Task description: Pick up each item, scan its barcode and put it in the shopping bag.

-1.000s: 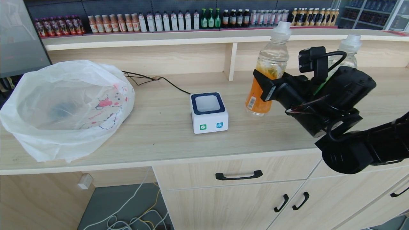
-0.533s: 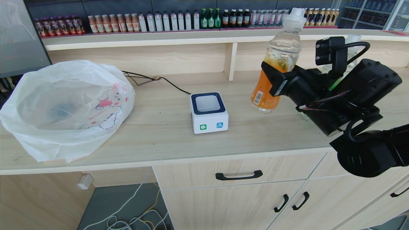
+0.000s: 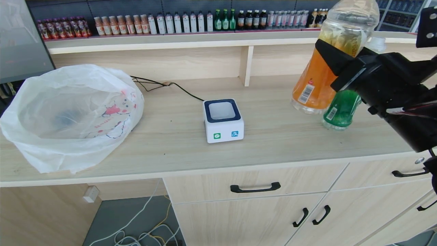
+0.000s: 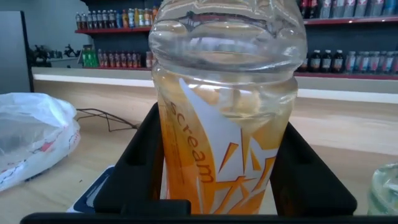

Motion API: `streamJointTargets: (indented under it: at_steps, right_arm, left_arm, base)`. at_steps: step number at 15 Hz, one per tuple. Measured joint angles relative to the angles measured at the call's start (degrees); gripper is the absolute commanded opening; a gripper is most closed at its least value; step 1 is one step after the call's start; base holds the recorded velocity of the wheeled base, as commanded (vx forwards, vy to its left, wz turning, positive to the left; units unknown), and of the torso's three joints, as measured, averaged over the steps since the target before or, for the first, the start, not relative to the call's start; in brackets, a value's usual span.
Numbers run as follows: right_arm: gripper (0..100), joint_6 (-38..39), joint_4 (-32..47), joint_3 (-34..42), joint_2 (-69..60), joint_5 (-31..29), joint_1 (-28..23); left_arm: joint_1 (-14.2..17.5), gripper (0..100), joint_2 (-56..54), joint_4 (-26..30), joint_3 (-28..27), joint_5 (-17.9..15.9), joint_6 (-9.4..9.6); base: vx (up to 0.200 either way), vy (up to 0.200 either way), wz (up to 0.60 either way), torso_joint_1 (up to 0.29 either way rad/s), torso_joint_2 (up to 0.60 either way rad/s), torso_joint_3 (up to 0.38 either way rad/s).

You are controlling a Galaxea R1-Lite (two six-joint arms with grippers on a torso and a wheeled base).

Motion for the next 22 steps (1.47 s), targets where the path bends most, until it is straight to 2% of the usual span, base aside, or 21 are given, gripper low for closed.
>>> streamJointTargets:
  at_steps: [6,10,14,16,18,22]
  right_arm:
    - [0,3.3,1.0,10.0,-9.8,0.3,0.1]
    - [0,3.7,0.9,14.0,-13.6,0.3,1.5]
    - [0,4.2,1.0,16.6,-15.0,0.5,9.4]
    - [0,6.1,1.0,16.6,-14.8,4.5,12.5]
    - [0,8.3,1.0,16.8,-14.6,10.6,13.2]
    - [0,12.6,1.0,15.4,-12.5,12.5,13.5]
  left_arm:
    - [0.0,100,0.0,0.0,0.0,0.0,0.0]
    - [0.0,100,0.0,0.0,0.0,0.0,0.0]
    - [0.0,100,0.0,0.0,0.0,0.0,0.0]
    - [0.0,100,0.0,0.0,0.0,0.0,0.0]
    - [0.0,100,0.0,0.0,0.0,0.0,0.0]
    - [0.0,100,0.0,0.0,0.0,0.0,0.02]
  base:
    - [0.0,0.0,0.0,0.0,0.0,0.0]
    - [0.0,0.0,0.0,0.0,0.0,0.0]
    - [0.0,0.0,0.0,0.0,0.0,0.0]
    - [0.0,0.0,0.0,0.0,0.0,0.0]
    - [0.0,0.0,0.0,0.0,0.0,0.0]
    - [0.0,0.0,0.0,0.0,0.0,0.0]
